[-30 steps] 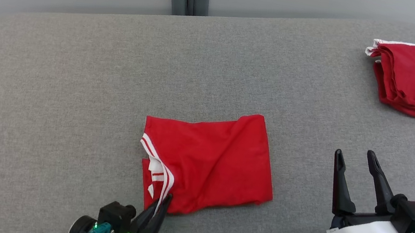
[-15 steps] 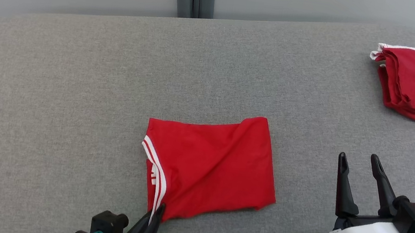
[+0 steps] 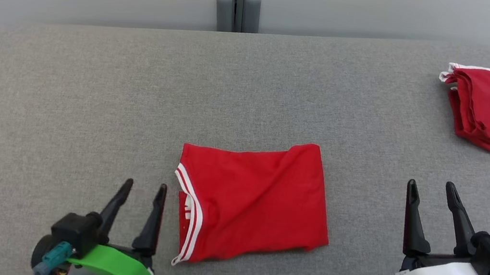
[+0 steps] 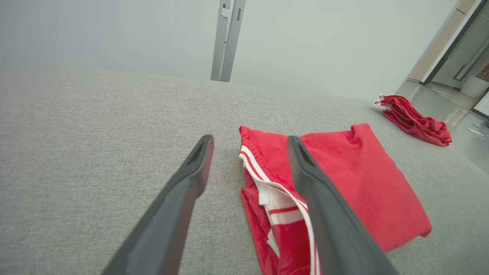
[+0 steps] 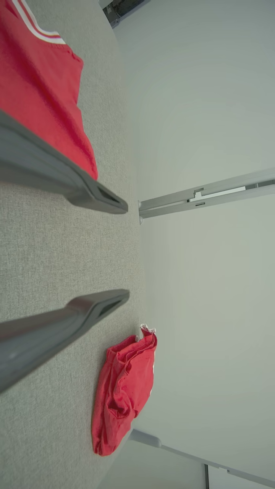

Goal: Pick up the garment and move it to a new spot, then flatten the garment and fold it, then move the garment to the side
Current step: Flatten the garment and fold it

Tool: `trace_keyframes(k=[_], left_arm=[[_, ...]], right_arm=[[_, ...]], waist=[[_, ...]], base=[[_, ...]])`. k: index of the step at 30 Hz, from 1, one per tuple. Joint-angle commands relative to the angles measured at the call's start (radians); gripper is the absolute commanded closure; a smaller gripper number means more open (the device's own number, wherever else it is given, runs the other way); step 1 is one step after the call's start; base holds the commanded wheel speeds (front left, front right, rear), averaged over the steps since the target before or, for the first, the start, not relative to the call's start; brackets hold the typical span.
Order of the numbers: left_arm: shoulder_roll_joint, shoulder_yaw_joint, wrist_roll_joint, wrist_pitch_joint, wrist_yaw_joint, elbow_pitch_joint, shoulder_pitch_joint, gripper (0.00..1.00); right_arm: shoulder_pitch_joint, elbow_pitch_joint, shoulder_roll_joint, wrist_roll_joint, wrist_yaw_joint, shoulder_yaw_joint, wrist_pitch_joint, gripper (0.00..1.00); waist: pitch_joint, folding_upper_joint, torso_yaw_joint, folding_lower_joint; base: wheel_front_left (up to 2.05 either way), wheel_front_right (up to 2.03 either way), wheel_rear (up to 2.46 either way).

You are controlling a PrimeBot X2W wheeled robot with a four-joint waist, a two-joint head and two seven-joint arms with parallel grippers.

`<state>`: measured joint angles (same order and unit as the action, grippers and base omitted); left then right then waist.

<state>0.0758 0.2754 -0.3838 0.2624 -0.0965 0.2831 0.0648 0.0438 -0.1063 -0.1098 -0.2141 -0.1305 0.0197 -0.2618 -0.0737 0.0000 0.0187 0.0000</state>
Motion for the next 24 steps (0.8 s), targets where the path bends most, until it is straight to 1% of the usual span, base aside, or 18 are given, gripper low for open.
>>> trace_keyframes(k=[1, 6, 12, 18, 24], left_arm=[[0.011, -0.028, 0.008, 0.002, 0.008, -0.016, -0.019, 0.00], [0.032, -0.136, 0.047, 0.003, 0.022, -0.066, -0.025, 0.00], [0.044, -0.232, 0.078, 0.003, 0.030, -0.100, -0.041, 0.00], [0.042, -0.286, 0.090, 0.003, 0.014, -0.117, -0.069, 0.00], [0.035, -0.314, 0.086, 0.003, -0.001, -0.107, -0.088, 0.00]], right_arm=[[-0.011, 0.006, -0.005, 0.008, 0.000, 0.000, -0.004, 0.00], [-0.017, 0.011, -0.009, 0.005, 0.000, 0.004, -0.004, 0.00], [-0.028, 0.024, -0.017, 0.016, 0.000, 0.015, -0.004, 0.00], [-0.046, 0.032, -0.025, 0.023, 0.000, 0.028, -0.004, 0.00], [-0.066, 0.030, -0.026, 0.025, 0.000, 0.032, -0.004, 0.00]], waist=[[0.008, 0.0000, 0.000, 0.0000], [0.025, 0.0000, 0.000, 0.0000], [0.042, 0.0000, 0.000, 0.0000], [0.055, 0.0000, -0.004, 0.0000], [0.064, 0.0000, -0.010, 0.0000]], base=[[0.00, 0.00, 0.00], [0.00, 0.00, 0.00], [0.00, 0.00, 0.00], [0.00, 0.00, 0.00], [0.00, 0.00, 0.00]])
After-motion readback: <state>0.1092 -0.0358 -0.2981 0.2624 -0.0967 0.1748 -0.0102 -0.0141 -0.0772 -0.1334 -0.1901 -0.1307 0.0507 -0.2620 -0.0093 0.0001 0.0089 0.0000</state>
